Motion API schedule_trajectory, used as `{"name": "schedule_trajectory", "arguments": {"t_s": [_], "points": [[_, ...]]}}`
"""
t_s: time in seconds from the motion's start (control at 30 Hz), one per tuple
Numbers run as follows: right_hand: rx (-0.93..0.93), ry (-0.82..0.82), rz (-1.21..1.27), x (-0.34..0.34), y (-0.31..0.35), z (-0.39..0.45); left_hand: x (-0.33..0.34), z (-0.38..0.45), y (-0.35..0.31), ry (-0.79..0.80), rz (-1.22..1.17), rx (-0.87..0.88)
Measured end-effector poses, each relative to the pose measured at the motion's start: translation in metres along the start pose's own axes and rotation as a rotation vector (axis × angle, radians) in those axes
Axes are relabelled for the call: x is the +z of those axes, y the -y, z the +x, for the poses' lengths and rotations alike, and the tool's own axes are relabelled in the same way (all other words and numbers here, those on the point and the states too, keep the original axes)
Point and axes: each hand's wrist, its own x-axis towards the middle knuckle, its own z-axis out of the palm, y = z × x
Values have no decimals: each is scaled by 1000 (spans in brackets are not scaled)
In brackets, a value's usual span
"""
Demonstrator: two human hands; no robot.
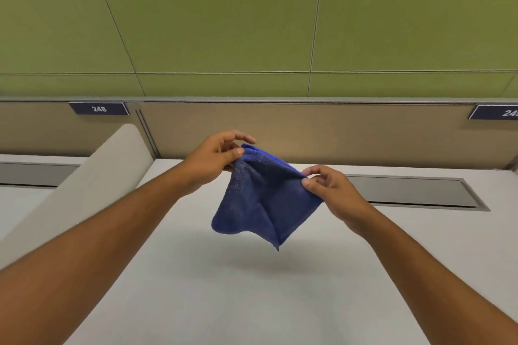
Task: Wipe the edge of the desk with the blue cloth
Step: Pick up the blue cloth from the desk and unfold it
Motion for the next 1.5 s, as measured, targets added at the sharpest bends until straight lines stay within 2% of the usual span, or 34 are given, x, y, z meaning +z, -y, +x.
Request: {"name": "schedule_trajectory", "arguments": {"t_s": [0.17,0.37,0.57,0.7,0.8,0.9,1.07,1.17,1.37,1.5], "points": [[-119,-39,55,-17,27,-25,-22,-29,1,17,-81,-41],[-152,101,75,-31,48,-47,-32,-49,-6,64,-106,3],[-96,228,55,-35,54,-62,-52,-58,-21,281,-72,30],[-116,252,56,-34,54,-64,-56,-63,-30,340,8,28],[-125,302,108,-32,53,-62,-55,-64,-37,333,-68,57],[-124,318,51,-29,49,-58,-55,-64,-42,314,-77,64],[-82,161,-75,-29,46,-52,-62,-57,-43,290,-55,80],[-110,125,-113,-29,49,-49,-66,-55,-38,262,-71,63],[-113,201,-87,-23,55,-42,-74,-67,-24,153,-51,18],[-148,249,-75,-3,56,-33,-89,-85,-8,121,57,-47]]}}
